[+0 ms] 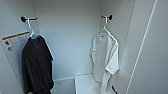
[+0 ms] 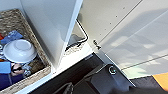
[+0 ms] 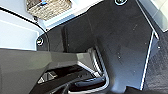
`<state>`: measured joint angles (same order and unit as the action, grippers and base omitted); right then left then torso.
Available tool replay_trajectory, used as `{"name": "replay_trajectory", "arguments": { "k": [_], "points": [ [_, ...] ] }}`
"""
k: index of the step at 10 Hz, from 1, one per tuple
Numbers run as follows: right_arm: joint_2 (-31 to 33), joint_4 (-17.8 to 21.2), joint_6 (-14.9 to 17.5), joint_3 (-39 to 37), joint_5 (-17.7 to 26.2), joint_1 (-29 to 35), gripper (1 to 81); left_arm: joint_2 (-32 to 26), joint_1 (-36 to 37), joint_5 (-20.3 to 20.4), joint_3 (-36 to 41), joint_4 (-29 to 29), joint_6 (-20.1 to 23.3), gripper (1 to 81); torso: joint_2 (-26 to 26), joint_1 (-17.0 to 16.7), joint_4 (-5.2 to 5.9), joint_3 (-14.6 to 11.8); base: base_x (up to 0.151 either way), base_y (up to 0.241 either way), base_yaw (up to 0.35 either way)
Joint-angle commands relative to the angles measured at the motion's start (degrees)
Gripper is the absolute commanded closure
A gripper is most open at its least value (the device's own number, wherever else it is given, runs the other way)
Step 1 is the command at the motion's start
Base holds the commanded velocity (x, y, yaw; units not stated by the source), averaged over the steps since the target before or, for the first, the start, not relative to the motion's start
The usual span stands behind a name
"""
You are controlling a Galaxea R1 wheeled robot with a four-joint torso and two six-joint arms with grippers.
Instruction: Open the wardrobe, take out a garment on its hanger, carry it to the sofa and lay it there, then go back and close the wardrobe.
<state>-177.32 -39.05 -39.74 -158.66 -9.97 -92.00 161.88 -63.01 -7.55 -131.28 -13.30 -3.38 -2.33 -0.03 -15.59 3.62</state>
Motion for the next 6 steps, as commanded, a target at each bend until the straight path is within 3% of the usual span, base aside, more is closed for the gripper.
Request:
{"name": "replay_trajectory", "arguments": {
  "k": [1, 6],
  "points": [
    [-0.2, -0.7, -0.1, -0.1, 2.1, 2.3, 1.0, -1.7, 11.4, -5.6, 1.1, 1.9, -1.9, 1.0, 0.0, 0.0, 0.0, 0.0, 0.0, 0.0, 0.0],
    [-0.2, -0.7, -0.1, -0.1, 2.1, 2.8, 1.0, -4.5, 21.6, -10.7, 9.2, 3.8, -4.7, 1.0, 0.0, 0.0, 0.0, 0.0, 0.0, 0.0, 0.0]
  ]
}}
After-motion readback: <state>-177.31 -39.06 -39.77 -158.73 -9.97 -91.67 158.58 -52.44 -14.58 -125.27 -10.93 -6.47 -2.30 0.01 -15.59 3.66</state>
